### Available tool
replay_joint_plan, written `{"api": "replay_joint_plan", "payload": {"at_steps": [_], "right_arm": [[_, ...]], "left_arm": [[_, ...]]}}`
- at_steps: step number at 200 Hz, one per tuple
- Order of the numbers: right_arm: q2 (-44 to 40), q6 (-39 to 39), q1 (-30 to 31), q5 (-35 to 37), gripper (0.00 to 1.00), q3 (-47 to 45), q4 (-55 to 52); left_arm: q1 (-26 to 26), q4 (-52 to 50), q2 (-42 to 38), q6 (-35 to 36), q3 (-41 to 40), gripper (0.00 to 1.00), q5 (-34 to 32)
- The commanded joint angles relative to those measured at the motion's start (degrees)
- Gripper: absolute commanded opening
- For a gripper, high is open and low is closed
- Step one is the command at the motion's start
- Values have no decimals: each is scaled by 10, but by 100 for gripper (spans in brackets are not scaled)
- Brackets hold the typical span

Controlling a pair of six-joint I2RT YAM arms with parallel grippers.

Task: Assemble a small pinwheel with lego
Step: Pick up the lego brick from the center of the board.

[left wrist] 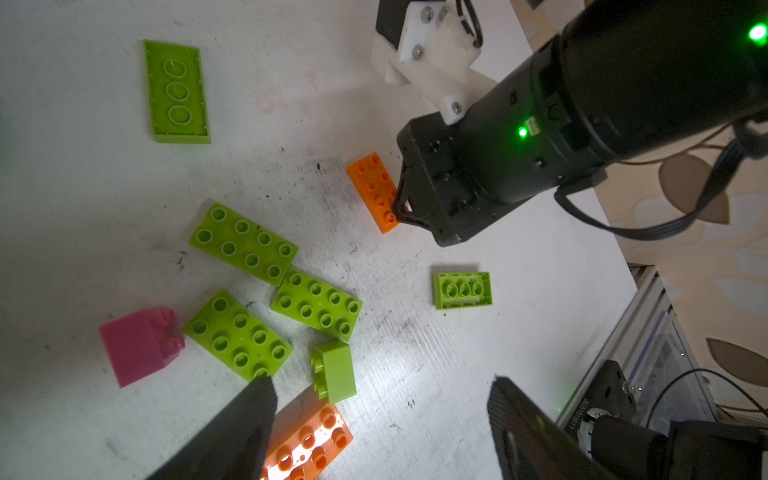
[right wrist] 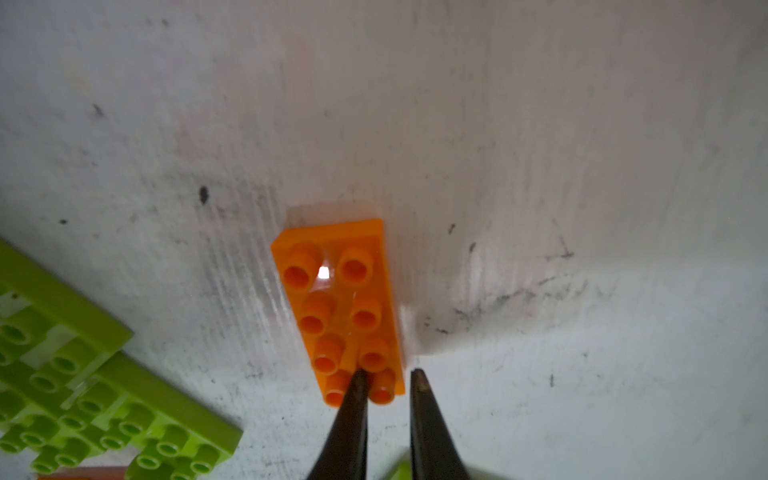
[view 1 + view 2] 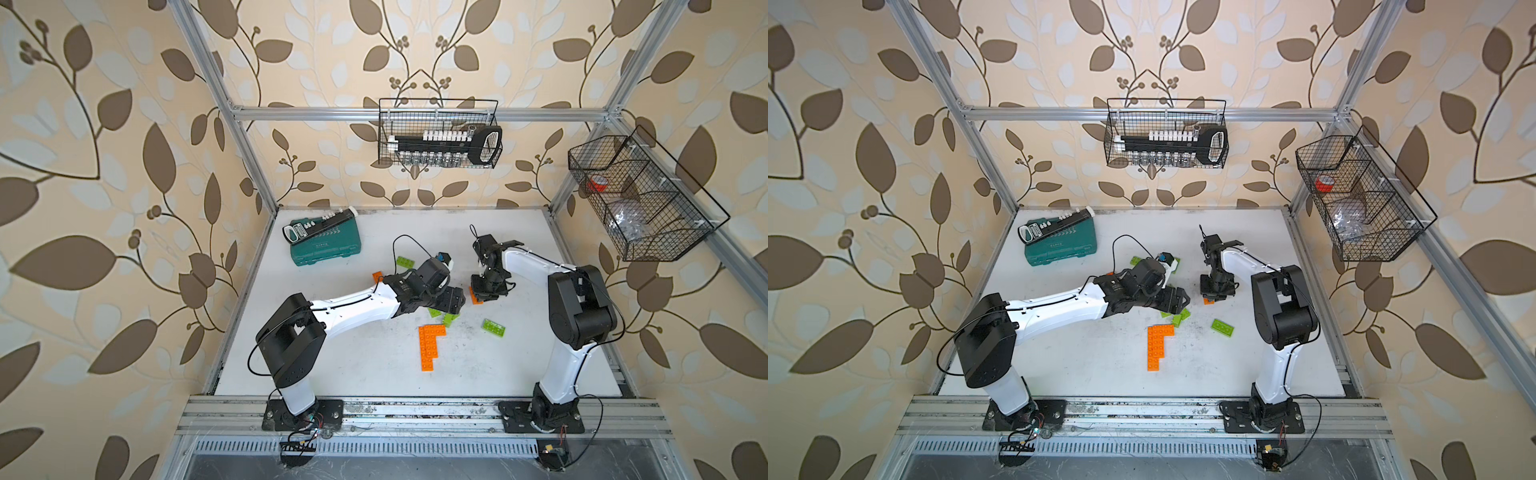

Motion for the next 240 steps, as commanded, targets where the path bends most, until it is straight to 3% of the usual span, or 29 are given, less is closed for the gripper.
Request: {"api": "replay_joint_plan", "payload": {"at_steps": [1, 60, 178, 240], "right_arm": [[21, -5, 5, 20, 16, 7, -14], [32, -19, 22, 44, 13, 14, -23], [35, -11, 23, 12, 8, 6, -20], [-16, 7, 24, 54, 8, -5, -16]], "left_arm": [[5, 7, -3, 1, -8, 83, 7], [5, 7, -8, 0, -14, 83, 7], [5, 9, -17, -6, -25, 83, 4], [5, 2, -37, -17, -33, 82, -12]]}}
